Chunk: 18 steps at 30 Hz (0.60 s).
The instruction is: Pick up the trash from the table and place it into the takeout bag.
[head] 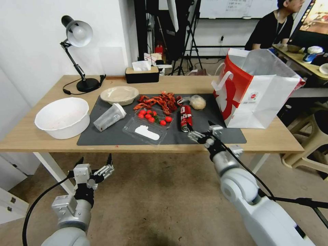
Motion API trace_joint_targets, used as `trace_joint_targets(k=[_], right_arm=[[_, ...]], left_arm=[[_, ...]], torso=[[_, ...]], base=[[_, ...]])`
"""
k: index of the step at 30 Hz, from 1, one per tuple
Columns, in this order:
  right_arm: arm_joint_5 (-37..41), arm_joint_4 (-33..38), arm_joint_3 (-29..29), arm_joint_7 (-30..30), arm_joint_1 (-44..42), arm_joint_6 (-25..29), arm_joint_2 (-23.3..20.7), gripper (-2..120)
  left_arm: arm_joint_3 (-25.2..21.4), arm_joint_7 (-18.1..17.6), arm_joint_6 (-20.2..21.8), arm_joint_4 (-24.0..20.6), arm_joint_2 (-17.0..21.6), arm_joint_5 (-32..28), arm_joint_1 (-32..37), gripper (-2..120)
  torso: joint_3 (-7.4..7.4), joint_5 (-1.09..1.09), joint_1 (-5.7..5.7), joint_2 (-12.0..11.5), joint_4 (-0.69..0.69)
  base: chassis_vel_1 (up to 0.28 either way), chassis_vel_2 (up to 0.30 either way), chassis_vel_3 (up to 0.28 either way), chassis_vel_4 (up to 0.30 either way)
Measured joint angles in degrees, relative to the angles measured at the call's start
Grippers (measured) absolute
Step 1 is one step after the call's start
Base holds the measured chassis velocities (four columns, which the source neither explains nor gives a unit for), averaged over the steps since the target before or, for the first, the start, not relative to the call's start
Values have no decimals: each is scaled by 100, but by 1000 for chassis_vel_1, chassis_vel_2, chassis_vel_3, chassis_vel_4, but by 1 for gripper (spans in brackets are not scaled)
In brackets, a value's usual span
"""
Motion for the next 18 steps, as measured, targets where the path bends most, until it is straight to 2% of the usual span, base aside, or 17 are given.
trace_joint_targets(k=[9, 10, 18], right_arm=[[-66, -291, -372, 502, 459, -608, 193, 100], [-58, -393, -450, 662, 611, -851, 254, 100], [259, -619, -631, 972, 1047, -1377, 388, 100]], left_arm=[[-27, 2, 1, 16, -30, 13, 11, 100], [-37, 0, -7, 27, -39, 15, 13, 100], [-63, -14, -37, 58, -51, 17, 14, 100]], torso=[[0, 0, 0, 0, -1], [0, 1, 0, 0, 0], [0, 0, 0, 0, -1]], base=[[0, 0, 0, 0], [0, 0, 0, 0], [0, 0, 0, 0]])
